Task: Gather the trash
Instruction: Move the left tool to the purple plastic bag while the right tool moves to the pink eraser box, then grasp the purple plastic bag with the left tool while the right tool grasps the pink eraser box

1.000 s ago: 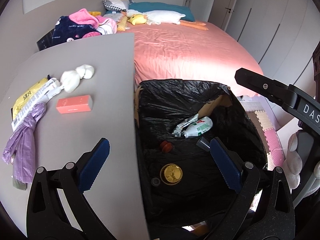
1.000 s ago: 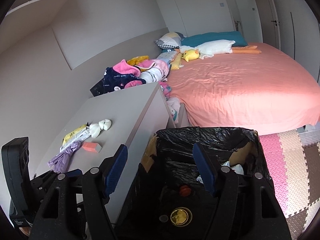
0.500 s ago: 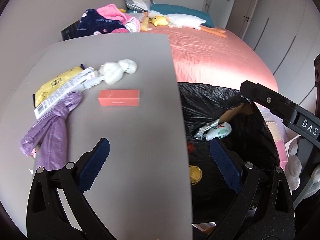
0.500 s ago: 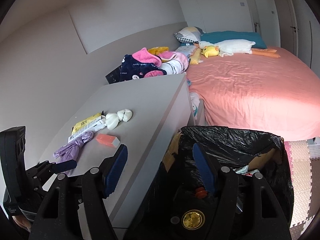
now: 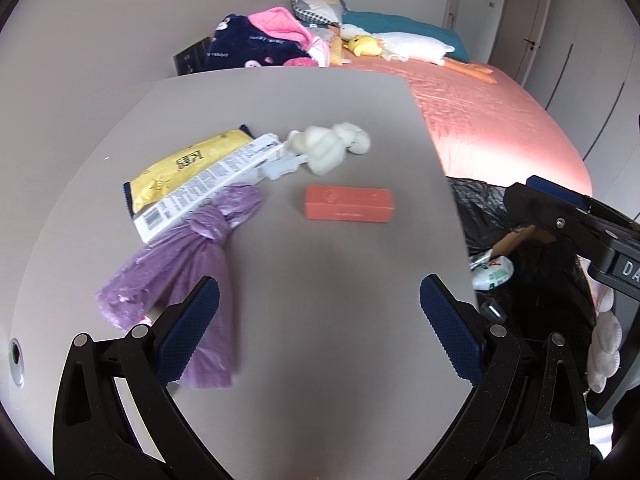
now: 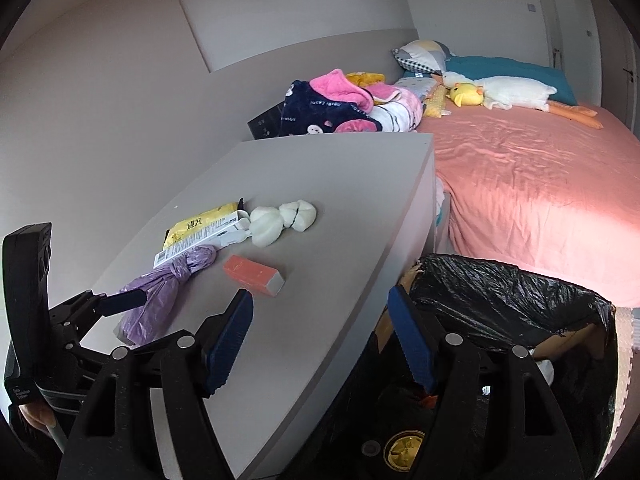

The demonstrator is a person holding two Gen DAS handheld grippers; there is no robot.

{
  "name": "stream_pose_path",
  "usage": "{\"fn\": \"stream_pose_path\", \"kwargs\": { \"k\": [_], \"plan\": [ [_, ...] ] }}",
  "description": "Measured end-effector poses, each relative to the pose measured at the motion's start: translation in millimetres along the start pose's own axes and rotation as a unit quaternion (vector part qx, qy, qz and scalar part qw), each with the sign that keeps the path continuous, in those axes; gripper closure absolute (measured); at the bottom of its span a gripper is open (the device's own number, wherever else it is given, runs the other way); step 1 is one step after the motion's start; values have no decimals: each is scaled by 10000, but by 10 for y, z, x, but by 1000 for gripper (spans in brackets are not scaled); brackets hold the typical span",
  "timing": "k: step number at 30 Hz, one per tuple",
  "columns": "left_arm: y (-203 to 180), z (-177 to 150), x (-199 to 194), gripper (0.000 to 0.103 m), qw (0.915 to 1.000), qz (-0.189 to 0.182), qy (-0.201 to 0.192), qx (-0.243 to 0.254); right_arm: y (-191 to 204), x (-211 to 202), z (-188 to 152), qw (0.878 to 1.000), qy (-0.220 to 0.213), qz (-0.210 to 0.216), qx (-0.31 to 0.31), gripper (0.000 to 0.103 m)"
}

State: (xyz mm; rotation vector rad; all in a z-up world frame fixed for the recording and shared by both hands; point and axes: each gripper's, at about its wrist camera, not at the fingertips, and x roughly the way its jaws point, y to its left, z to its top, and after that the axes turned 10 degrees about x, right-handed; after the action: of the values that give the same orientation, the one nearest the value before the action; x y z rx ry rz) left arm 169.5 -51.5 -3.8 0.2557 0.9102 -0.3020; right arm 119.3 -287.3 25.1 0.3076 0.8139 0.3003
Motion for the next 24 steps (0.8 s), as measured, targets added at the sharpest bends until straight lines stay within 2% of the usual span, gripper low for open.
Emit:
{"fn": "stream_pose_path", "kwargs": {
  "k": [8,24],
  "plan": [
    [283,-45,116,6,9991,324,167,-237,235,259,21,9987,257,26,-448,32],
    [595,4,347,8,9966,652,433,-260,530,816,23,9888,769,-108,-1275,32]
  ]
}}
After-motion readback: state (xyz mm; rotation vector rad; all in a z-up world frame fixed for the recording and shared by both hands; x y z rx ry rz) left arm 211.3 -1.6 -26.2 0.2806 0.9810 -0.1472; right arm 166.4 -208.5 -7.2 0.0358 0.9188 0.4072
